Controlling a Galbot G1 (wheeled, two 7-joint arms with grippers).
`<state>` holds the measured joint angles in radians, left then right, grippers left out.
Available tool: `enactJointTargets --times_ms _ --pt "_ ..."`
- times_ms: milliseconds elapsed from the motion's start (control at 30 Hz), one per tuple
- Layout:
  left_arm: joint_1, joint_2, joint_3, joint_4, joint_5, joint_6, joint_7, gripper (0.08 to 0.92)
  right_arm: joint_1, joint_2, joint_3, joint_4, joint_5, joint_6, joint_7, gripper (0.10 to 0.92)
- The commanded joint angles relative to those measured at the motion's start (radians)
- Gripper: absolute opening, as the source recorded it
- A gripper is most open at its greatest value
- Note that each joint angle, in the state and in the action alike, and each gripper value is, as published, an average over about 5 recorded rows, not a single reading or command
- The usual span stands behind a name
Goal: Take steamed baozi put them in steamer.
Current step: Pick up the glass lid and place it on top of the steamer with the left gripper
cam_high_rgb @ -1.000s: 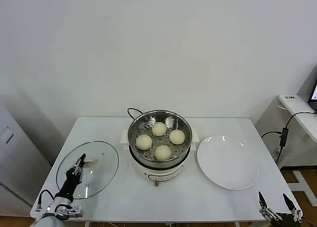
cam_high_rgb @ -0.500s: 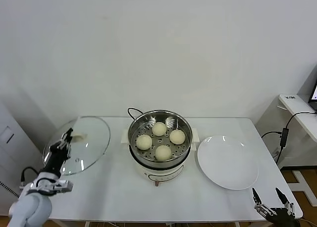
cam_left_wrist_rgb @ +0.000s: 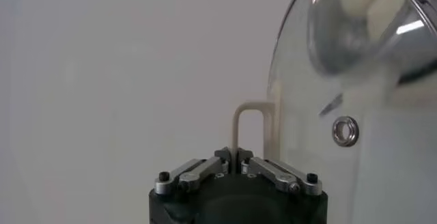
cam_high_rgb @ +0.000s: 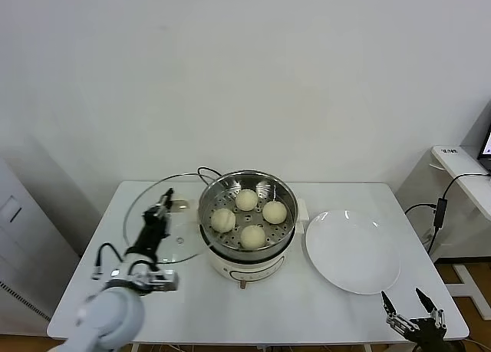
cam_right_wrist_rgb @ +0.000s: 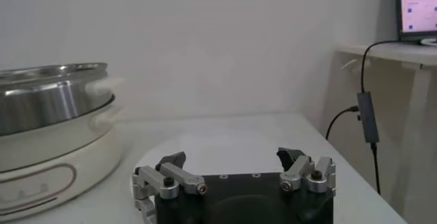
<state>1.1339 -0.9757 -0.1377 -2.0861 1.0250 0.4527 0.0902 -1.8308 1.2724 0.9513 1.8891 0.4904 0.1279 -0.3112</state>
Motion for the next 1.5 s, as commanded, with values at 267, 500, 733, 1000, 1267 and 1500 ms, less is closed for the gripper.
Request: enactJointTargets --times_ms 267,500,733,1000,1267,1500 --pt "-0.371 -0.268 0.478 0.248 0.172 0.248 0.055 0.115 0.014 0.015 -0.005 -0.022 -0.033 -0.008 -0.009 0.823" --pt "-0.426 -0.321 0.498 0.339 0.176 0.255 0.053 0.115 0.012 0.016 -0.005 -0.028 -0.035 -0.002 -0.013 0.823" --pt "-0.431 -0.311 0.512 0.349 0.174 0.257 0.053 0.115 0.016 0.020 -0.007 -0.046 -0.040 0.005 -0.019 0.823" --pt "-0.435 -0.320 0.485 0.400 0.194 0.259 0.045 0.115 0.012 0.029 -0.012 -0.041 -0.044 0.011 -0.023 0.823" --pt "-0.419 -0.296 0.469 0.391 0.193 0.260 0.048 0.115 0.005 0.033 -0.008 -0.038 -0.043 0.018 -0.027 0.823" --pt "-0.408 -0.298 0.470 0.389 0.188 0.260 0.041 0.115 0.009 0.036 -0.011 -0.035 -0.045 0.021 -0.026 0.823"
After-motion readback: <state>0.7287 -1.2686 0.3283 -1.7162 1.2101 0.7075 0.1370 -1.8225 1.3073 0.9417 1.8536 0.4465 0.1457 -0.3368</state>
